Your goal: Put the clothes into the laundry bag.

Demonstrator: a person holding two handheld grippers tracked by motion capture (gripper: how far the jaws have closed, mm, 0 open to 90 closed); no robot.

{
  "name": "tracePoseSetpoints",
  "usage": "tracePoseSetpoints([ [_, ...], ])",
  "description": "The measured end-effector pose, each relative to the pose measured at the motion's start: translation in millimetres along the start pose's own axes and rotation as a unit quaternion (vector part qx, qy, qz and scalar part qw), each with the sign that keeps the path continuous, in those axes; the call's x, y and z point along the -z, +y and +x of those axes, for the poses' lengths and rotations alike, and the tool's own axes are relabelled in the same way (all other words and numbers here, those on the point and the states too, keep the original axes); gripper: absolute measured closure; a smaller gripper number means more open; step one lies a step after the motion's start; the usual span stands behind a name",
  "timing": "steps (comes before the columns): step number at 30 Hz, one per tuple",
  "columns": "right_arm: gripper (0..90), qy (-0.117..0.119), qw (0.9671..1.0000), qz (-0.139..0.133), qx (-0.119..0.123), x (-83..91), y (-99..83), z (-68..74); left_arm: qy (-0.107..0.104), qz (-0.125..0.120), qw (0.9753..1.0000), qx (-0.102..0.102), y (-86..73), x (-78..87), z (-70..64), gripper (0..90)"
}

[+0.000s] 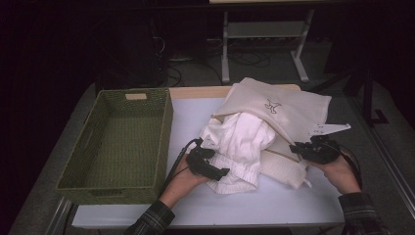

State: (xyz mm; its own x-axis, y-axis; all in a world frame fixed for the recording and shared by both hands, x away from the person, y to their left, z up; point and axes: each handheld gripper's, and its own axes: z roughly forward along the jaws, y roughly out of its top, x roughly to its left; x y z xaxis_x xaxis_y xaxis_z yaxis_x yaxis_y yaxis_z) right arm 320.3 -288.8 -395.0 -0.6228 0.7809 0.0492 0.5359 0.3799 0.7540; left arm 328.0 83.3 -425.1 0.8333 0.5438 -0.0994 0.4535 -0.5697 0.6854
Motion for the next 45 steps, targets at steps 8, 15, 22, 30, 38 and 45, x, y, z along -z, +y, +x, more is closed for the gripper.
tracePoseSetpoints([
  [8, 82.7, 0.023, 0.9993, -0.028, -0.006, 17.8, -6.5, 9.3, -0.005, -0.009, 0.9999, -0.001, 2.3, 1.2, -1.2, 16.2],
  [15, 82.5, 0.021, 0.9995, -0.019, 0.014, 9.7, -6.2, 13.2, 0.008, -0.024, 0.9995, -0.017, 3.4, 4.7, -2.2, 55.7],
  [22, 82.2, 0.018, 0.9994, -0.02, 0.021, 9.8, -4.9, 13.5, -0.001, -0.047, 0.9987, -0.019, 6.8, 15.7, -4.4, 69.4],
  [30, 82.4, 0.015, 0.9993, -0.024, 0.024, 11.4, -3.0, 14.3, -0.023, -0.068, 0.9968, -0.034, 28.0, 22.2, -8.7, 80.9],
  [38, 82.3, 0.014, 0.9991, -0.029, 0.028, 12.9, -1.3, 14.9, -0.033, -0.061, 0.996, -0.056, 55.9, 7.0, -18.3, 81.0],
  [45, 82.4, 0.017, 0.9989, -0.034, 0.026, 14.4, 0.6, 15.3, -0.044, -0.057, 0.9955, -0.062, 75.0, -7.9, -23.2, 81.3],
])
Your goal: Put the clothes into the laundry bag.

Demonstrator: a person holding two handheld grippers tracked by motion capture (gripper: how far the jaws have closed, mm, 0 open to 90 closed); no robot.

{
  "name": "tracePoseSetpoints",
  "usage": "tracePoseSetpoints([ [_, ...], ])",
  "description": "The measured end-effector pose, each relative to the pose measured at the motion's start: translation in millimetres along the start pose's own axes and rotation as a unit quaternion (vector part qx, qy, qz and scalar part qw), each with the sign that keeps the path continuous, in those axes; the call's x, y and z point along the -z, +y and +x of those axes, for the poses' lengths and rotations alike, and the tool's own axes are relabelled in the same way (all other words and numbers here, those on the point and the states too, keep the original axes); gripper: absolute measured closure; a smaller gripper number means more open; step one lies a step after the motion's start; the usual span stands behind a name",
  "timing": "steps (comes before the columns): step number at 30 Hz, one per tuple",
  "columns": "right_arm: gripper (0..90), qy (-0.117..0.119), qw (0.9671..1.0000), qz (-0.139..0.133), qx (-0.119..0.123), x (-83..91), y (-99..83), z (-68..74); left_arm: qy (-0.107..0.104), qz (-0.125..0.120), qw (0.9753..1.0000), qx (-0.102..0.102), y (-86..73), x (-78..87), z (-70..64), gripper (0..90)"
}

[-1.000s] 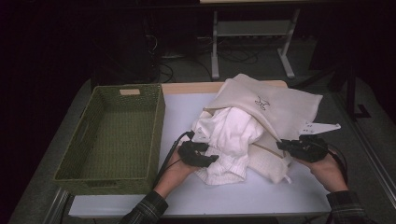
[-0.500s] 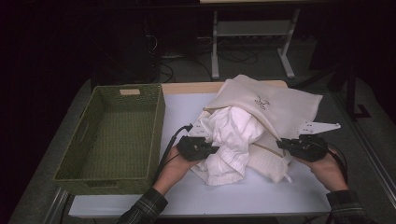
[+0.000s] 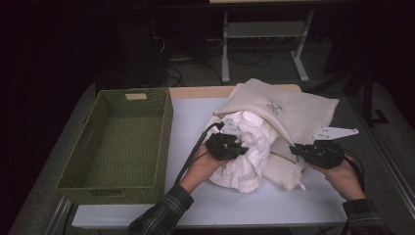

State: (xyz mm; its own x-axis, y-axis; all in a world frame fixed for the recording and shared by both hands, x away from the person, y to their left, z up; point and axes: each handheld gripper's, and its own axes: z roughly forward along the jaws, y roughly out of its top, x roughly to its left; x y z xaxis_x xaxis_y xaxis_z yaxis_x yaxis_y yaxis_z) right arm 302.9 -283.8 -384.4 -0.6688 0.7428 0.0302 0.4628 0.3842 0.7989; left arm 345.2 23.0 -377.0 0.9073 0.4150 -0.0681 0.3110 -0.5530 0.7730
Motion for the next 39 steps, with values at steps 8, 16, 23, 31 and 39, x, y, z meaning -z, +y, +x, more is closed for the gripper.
tracePoseSetpoints([
  [8, 83.0, 0.003, 1.0, -0.005, -0.002, 0.6, 2.1, 0.7, -0.007, 0.005, 1.0, -0.004, 17.0, -18.1, -2.3, 81.7],
  [16, 83.0, 0.007, 0.9999, -0.01, -0.001, 0.9, 3.9, 1.3, -0.009, 0.014, 0.9998, -0.005, 32.3, -44.0, -2.2, 82.0],
  [23, 83.4, 0.008, 0.9999, -0.013, 0.001, 1.8, 4.5, 1.0, -0.009, 0.018, 0.9998, -0.001, 37.2, -55.9, 0.7, 82.1],
  [31, 83.9, 0.01, 0.9997, -0.023, 0.003, 3.7, 8.3, 3.0, 0.0, 0.02, 0.9998, -0.001, 42.2, -67.4, 2.2, 82.2],
  [39, 84.1, 0.022, 0.999, -0.039, 0.004, 8.5, 11.3, 5.0, 0.012, 0.026, 0.9996, 0.0, 44.6, -83.6, 3.3, 82.3],
])
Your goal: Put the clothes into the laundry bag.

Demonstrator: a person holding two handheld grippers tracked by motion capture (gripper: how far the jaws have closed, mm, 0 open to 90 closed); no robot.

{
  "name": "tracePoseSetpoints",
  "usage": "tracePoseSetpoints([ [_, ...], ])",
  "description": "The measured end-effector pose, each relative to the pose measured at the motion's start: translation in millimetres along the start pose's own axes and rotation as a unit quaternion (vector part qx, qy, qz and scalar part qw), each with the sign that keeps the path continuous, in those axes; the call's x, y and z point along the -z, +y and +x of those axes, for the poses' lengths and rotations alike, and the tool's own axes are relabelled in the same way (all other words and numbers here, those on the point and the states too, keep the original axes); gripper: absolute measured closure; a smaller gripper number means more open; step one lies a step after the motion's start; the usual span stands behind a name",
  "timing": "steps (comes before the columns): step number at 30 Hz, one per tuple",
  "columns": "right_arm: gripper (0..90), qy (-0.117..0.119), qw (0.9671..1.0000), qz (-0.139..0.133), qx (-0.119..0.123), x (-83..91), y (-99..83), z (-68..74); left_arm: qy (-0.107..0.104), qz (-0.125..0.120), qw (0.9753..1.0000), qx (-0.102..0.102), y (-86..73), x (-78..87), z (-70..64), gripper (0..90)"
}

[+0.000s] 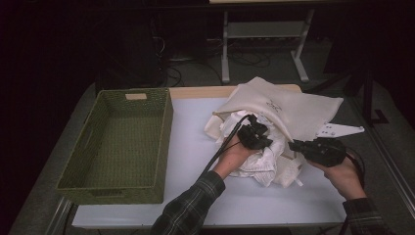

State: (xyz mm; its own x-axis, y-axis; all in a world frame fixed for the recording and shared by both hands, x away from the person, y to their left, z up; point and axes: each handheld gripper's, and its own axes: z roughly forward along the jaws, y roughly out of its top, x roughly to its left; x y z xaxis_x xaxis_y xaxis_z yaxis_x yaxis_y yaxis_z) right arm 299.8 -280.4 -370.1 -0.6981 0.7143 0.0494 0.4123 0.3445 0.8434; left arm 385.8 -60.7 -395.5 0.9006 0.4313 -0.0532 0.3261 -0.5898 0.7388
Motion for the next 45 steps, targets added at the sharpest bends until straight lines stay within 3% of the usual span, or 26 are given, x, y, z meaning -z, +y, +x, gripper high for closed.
tracePoseSetpoints([
  [4, 84.2, 0.002, 1.0, 0.009, 0.0, -3.5, -2.2, 0.4, 0.006, -0.018, 0.9998, 0.005, 8.9, 4.1, 3.4, 82.4],
  [13, 84.2, 0.005, 0.9998, 0.019, -0.001, -7.5, -5.8, -2.2, 0.016, -0.01, 0.9998, 0.01, 11.1, -9.0, 1.1, 80.3],
  [23, 84.2, 0.006, 0.9998, 0.019, -0.001, -6.8, -8.0, -2.2, -0.022, -0.013, 0.9996, 0.008, -0.2, 26.8, -5.5, 53.2],
  [24, 84.1, 0.005, 0.9998, 0.019, -0.001, -7.2, -8.0, -1.9, -0.027, -0.015, 0.9995, 0.009, -5.2, 37.8, -6.6, 51.8],
  [27, 84.1, 0.004, 0.9998, 0.021, 0.001, -8.2, -8.0, -1.4, -0.027, -0.019, 0.9994, 0.012, -10.9, 48.5, -7.1, 45.8],
  [32, 84.1, 0.003, 0.9998, 0.022, 0.002, -9.0, -8.1, -1.3, -0.016, -0.028, 0.9994, 0.013, -29.6, 84.8, -6.0, 39.1],
  [35, 84.1, 0.004, 0.9997, 0.022, 0.002, -9.1, -8.3, -1.6, -0.006, -0.036, 0.9992, 0.014, -38.1, 96.7, -5.3, 37.6],
  [37, 84.1, 0.004, 0.9997, 0.023, 0.001, -9.2, -8.4, -1.8, 0.022, -0.035, 0.999, 0.017, -53.7, 111.6, -1.7, 37.4],
  [40, 83.8, 0.004, 0.9997, 0.024, 0.001, -9.1, -8.6, -1.9, 0.036, -0.035, 0.998, 0.039, -73.5, 120.8, 5.6, 36.7],
  [41, 83.8, 0.004, 0.9997, 0.024, 0.001, -9.1, -8.6, -2.0, 0.036, -0.035, 0.998, 0.039, -73.5, 120.8, 5.6, 36.0],
  [43, 83.8, 0.004, 0.9997, 0.025, 0.001, -9.3, -8.7, -2.1, 0.042, -0.026, 0.9968, 0.063, -93.2, 122.7, 10.8, 35.9],
  [44, 83.8, 0.003, 0.9997, 0.025, 0.001, -9.4, -8.6, -2.0, 0.042, -0.026, 0.9968, 0.063, -93.2, 122.7, 10.8, 35.3],
  [45, 83.8, 0.003, 0.9997, 0.026, 0.002, -9.7, -8.6, -1.9, 0.05, -0.012, 0.9964, 0.068, -103.3, 120.9, 10.4, 33.7],
])
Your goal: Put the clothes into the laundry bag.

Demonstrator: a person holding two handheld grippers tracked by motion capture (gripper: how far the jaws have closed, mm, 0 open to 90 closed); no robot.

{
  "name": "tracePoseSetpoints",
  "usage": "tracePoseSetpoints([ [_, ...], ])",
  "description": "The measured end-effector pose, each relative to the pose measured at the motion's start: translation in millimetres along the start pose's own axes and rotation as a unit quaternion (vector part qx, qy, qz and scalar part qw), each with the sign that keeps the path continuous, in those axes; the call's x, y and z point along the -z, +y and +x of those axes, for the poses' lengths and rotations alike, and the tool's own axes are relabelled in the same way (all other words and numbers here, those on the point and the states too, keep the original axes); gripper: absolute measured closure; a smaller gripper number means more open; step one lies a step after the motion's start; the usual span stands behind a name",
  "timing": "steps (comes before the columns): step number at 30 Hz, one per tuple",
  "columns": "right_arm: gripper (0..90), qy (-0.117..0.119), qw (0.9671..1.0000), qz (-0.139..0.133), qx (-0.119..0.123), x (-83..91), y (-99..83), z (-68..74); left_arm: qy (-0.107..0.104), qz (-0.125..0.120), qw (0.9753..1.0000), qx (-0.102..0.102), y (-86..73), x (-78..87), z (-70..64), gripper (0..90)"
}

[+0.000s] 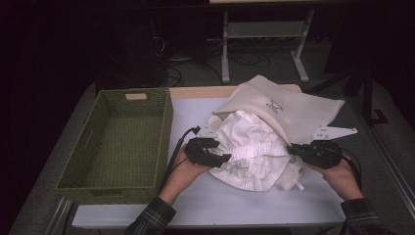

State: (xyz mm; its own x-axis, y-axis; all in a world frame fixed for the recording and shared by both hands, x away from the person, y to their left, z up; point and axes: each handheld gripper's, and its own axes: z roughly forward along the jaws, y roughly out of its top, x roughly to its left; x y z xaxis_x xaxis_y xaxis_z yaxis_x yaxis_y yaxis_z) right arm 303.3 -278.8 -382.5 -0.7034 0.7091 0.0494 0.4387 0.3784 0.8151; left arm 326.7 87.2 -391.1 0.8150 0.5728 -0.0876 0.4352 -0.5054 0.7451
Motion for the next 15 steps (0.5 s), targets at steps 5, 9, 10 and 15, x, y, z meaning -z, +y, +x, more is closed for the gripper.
tracePoseSetpoints([
  [5, 83.8, 0.0, 1.0, 0.001, 0.001, -0.6, -0.3, 0.2, 0.009, 0.019, 0.9998, 0.0, -18.0, -1.6, -2.3, 29.7],
  [9, 83.8, 0.0, 1.0, 0.002, 0.003, -0.7, -0.5, 0.2, 0.016, 0.024, 0.9995, 0.013, -36.7, -2.7, -0.4, 31.4],
  [10, 83.8, 0.001, 1.0, 0.002, 0.003, -0.9, -0.6, 0.0, 0.014, 0.022, 0.9994, 0.021, -42.3, -5.1, 1.4, 32.5],
  [15, 83.8, 0.001, 1.0, 0.004, 0.005, -2.3, -0.7, -0.2, 0.014, 0.022, 0.9994, 0.024, -45.6, -9.9, 5.5, 46.9],
])
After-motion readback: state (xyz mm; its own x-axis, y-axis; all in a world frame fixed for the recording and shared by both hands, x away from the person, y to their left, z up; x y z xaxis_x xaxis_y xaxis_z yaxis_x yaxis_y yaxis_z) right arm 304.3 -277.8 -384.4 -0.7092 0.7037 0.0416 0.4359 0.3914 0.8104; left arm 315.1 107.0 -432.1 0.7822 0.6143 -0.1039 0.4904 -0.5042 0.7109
